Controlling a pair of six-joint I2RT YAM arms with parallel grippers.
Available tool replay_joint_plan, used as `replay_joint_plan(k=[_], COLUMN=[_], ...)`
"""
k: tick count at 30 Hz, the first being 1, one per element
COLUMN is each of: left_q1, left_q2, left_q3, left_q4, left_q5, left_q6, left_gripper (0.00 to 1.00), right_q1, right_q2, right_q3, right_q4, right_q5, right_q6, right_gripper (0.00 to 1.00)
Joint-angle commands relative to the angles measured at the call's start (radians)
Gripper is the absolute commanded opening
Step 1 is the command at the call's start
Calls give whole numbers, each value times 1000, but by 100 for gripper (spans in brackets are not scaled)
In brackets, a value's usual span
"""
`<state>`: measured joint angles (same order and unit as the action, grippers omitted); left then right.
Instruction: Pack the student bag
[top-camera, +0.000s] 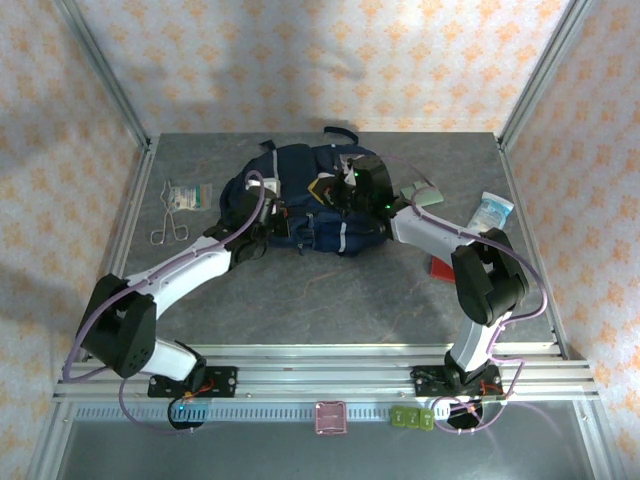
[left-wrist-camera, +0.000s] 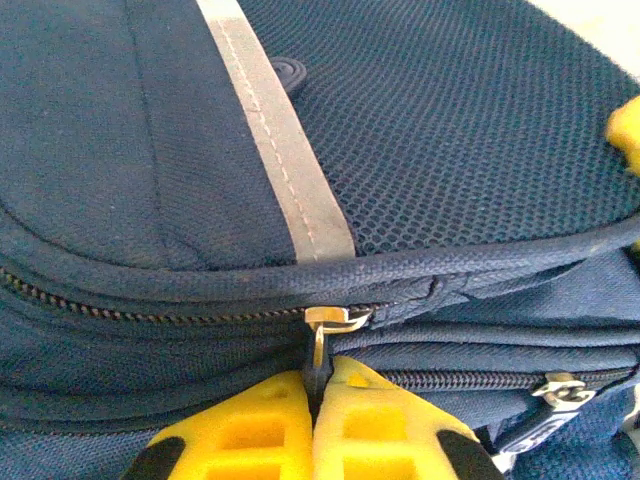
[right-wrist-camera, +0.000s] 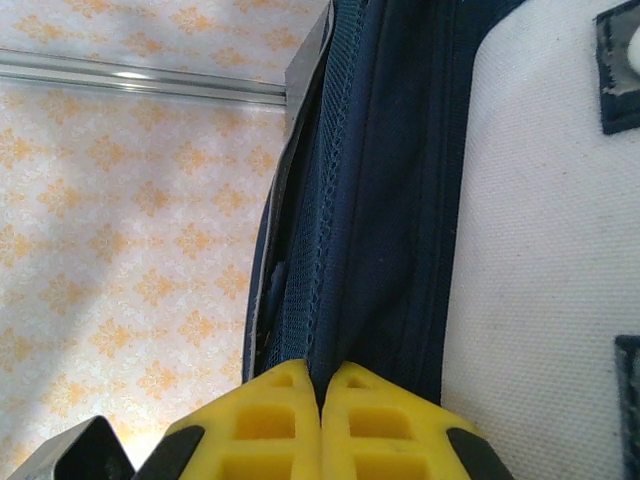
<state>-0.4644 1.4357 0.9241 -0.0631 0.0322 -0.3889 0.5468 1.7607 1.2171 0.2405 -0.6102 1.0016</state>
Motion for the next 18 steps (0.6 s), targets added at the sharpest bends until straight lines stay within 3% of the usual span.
replay_joint_plan(k=[1,13,18], left_q1=[17,107,101], left_q2=[16,-150,-146], left_q3=[25,-102,-108], left_q4=[-22,-145,-141], left_q5=[-52,-114,-15], left_q6=[20,33,40], left_gripper=[0,0,0], right_q1=[4,-41,-42], right_q2=[-73,-44,3], right_q3=[39,-4,35], right_q4=[197,44,-20], right_q5=[-63,-18,-5], right_q6=[-31,-158,-198], right_gripper=[0,0,0])
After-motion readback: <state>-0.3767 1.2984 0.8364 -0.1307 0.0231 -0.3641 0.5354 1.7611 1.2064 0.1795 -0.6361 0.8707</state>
